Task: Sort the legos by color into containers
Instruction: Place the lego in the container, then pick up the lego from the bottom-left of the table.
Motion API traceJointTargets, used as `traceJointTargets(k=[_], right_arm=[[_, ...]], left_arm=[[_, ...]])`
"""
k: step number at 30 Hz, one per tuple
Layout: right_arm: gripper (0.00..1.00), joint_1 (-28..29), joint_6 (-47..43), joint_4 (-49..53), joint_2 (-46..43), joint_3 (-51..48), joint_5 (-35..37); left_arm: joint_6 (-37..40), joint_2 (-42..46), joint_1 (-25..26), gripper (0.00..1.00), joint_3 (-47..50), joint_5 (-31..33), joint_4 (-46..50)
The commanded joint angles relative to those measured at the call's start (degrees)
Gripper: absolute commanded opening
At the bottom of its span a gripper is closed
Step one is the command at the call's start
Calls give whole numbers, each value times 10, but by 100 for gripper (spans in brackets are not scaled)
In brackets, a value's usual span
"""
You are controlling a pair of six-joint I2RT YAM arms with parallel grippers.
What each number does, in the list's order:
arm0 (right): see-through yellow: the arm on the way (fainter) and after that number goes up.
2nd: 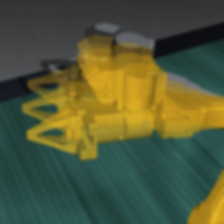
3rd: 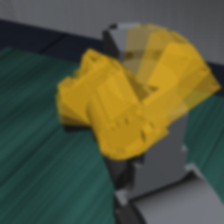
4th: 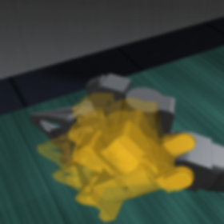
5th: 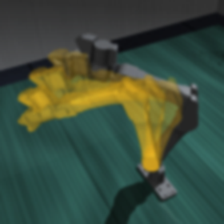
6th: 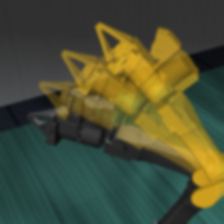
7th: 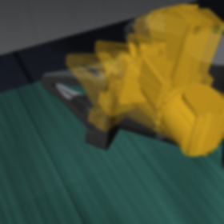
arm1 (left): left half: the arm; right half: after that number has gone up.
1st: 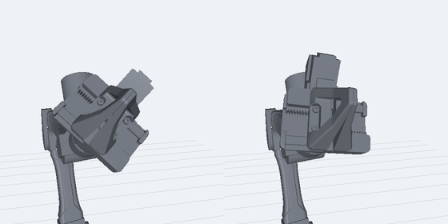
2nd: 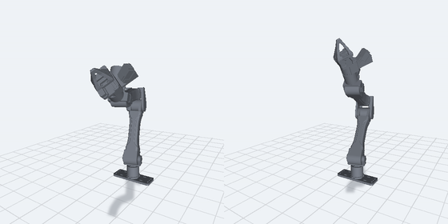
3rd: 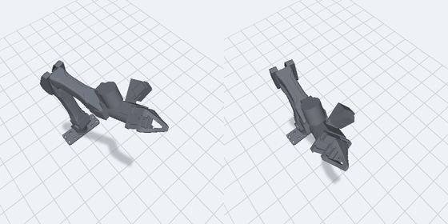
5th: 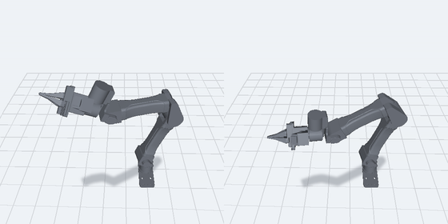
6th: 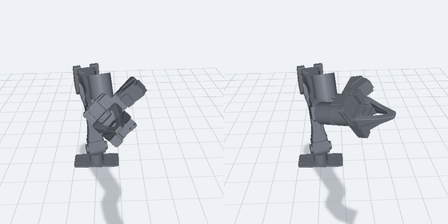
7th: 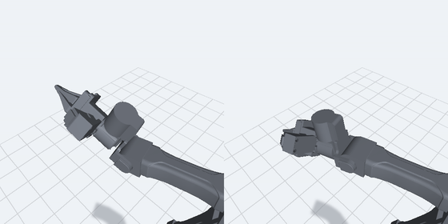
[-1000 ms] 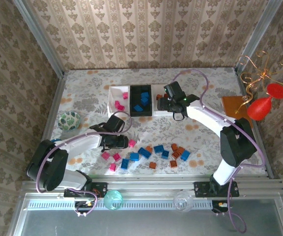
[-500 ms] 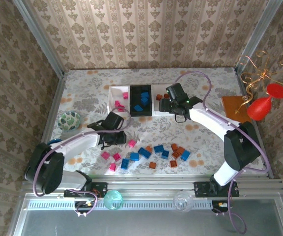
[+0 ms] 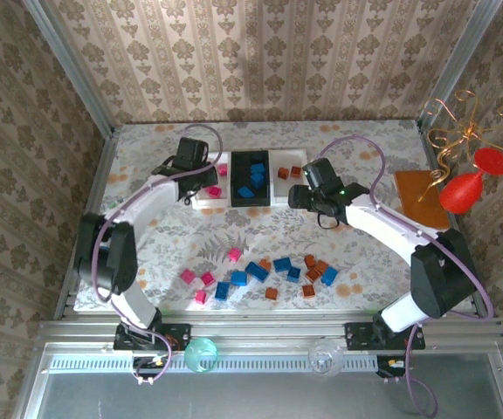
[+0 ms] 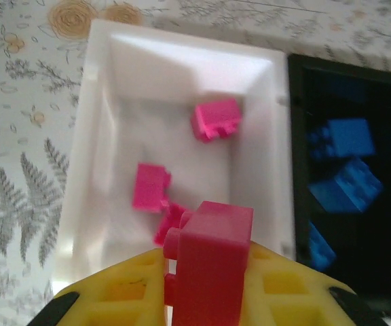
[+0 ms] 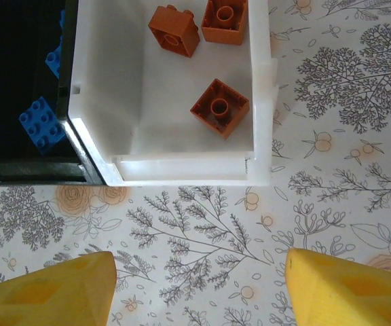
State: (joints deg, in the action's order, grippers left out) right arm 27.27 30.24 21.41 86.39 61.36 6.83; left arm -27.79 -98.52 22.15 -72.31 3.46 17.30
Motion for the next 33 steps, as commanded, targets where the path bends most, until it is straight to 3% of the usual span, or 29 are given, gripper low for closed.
traceJointTargets(k=[1, 4, 9, 11, 18, 24, 30, 33], right_arm=[[69, 3, 8, 11, -33, -13, 1], [69, 3, 8, 13, -45, -21, 3], [69, 3, 8, 14, -52, -22, 5], [69, 3, 7, 14, -53, -21, 5], [69, 2, 4, 6, -48, -19, 2], [69, 2, 2, -6, -44, -25, -5], [69, 2, 6, -16, -39, -29, -10], [69, 2, 6, -18, -39, -31, -11]], left_arm=[[19, -45, -14, 20, -39, 8, 6], [21, -71, -14, 29, -60, 4, 7], [17, -53, -12, 57, -54, -5, 9], [14, -25, -8, 64, -32, -11, 9], [-23, 138, 36, 72, 149, -22, 36], [-92, 319, 64, 76, 310, -23, 137], [-146, 457, 72, 80, 395, -32, 270], [-160, 485, 81, 83, 427, -35, 283]])
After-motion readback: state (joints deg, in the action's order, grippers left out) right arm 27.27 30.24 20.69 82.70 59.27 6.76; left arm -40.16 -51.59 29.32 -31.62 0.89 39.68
